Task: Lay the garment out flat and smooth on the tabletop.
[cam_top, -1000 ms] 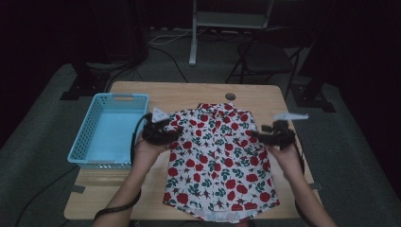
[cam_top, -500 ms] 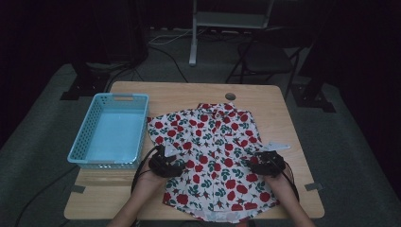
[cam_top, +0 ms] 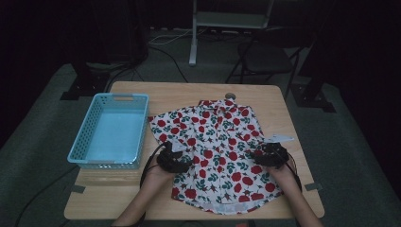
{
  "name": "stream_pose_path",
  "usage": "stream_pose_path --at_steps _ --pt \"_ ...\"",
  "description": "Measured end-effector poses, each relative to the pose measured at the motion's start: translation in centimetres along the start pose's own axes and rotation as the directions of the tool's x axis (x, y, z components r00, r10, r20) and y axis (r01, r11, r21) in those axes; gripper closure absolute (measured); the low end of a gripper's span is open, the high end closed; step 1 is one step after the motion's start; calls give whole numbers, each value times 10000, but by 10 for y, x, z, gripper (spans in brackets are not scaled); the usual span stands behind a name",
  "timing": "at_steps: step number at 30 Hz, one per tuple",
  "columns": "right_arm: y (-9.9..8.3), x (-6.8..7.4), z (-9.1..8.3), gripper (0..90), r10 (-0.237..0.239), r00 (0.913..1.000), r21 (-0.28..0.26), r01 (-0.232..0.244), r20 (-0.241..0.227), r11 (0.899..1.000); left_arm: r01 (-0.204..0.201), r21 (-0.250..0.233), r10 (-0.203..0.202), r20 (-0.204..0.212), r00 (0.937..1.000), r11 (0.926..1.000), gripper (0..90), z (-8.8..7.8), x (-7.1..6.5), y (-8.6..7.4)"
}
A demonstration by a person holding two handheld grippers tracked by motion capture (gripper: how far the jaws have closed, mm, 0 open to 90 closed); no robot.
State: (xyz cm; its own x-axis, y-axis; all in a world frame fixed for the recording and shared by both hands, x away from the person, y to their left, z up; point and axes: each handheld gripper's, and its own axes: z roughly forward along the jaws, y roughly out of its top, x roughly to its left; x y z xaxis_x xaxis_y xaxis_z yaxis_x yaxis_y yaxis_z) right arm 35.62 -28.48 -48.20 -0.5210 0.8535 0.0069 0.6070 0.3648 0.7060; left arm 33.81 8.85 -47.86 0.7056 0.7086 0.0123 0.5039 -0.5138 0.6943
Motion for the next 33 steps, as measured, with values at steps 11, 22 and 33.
stream_pose_path --at_steps 11,22,33 --pt "-5 -20 -6 315 527 9984 -1 -527 209 9986 277 -132 -273 264 9993 9995 383 9 0 9" --pt "10 -15 -16 295 674 9977 -481 -667 119 9966 496 -242 -496 -4 9988 9985 293 -23 -7 -18" --pt "31 -20 -10 275 772 9970 -378 -768 97 9963 945 -537 -930 286 9953 9941 161 -51 -13 -43"
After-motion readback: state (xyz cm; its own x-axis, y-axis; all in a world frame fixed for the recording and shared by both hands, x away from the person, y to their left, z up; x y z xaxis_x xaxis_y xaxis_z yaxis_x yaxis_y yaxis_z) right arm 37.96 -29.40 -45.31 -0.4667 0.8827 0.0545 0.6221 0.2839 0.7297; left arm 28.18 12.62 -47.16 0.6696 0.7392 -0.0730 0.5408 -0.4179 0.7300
